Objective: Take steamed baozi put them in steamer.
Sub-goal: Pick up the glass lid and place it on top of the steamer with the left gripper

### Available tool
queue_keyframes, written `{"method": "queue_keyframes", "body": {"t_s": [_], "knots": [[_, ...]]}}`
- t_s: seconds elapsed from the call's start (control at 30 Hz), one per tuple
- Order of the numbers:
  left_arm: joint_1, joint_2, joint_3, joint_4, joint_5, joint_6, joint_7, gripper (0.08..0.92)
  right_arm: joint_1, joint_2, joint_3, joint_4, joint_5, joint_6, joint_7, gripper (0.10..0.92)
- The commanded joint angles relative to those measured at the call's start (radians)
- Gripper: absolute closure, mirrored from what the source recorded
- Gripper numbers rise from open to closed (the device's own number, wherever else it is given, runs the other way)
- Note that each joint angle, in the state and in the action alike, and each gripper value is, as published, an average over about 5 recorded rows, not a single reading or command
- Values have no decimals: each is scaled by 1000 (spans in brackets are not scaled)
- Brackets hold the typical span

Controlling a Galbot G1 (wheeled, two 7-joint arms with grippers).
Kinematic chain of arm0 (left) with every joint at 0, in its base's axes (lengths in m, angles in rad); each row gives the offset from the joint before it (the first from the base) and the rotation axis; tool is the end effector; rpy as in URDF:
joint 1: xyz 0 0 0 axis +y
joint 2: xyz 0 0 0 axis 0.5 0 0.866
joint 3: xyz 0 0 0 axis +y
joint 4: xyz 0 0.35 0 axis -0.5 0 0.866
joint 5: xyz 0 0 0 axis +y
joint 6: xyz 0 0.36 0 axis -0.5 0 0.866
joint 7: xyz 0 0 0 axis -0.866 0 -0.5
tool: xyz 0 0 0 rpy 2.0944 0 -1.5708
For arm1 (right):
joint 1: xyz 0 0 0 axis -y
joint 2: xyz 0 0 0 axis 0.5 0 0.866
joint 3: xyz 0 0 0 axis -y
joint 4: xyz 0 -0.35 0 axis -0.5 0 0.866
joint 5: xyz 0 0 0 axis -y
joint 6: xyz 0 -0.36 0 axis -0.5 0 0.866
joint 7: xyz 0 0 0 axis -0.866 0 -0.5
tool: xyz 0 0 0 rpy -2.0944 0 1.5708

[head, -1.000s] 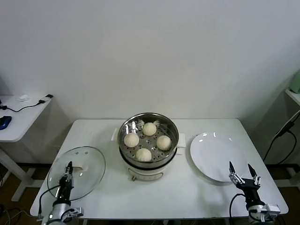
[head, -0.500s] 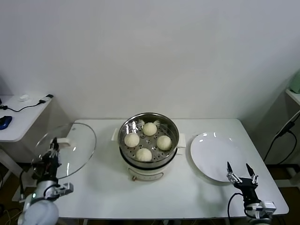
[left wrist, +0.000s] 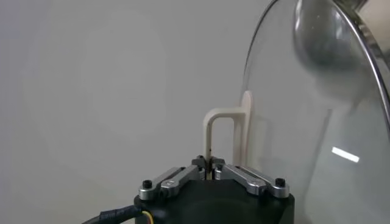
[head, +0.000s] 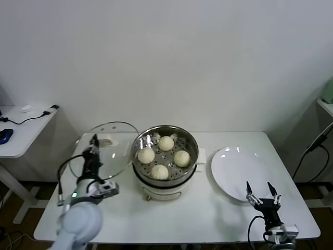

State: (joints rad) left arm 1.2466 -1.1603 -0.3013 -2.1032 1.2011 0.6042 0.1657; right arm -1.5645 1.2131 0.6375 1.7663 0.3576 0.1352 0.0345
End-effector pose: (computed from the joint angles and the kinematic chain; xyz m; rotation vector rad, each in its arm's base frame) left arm 0.2608 0.0041 -0.2370 0.2269 -2.2664 -1.9783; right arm 0.1822 -0.1357 -0.3893 -0.0998 -2.9807 0.0382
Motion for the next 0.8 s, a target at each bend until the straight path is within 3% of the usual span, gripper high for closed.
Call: {"method": "queue_keyframes", "body": {"t_s": [0.03, 0.27, 0.8], "knots": [[-122, -239, 352, 11, 332, 161, 158, 866, 1, 23, -15, -12, -53, 18, 1, 203], [-195, -338, 390, 111, 404, 164, 151, 866, -12, 28, -13, -29, -54, 39, -8, 203], [-251, -475, 424, 337, 452, 174, 102, 866, -32, 30, 7, -49, -38, 70, -12, 203]]}}
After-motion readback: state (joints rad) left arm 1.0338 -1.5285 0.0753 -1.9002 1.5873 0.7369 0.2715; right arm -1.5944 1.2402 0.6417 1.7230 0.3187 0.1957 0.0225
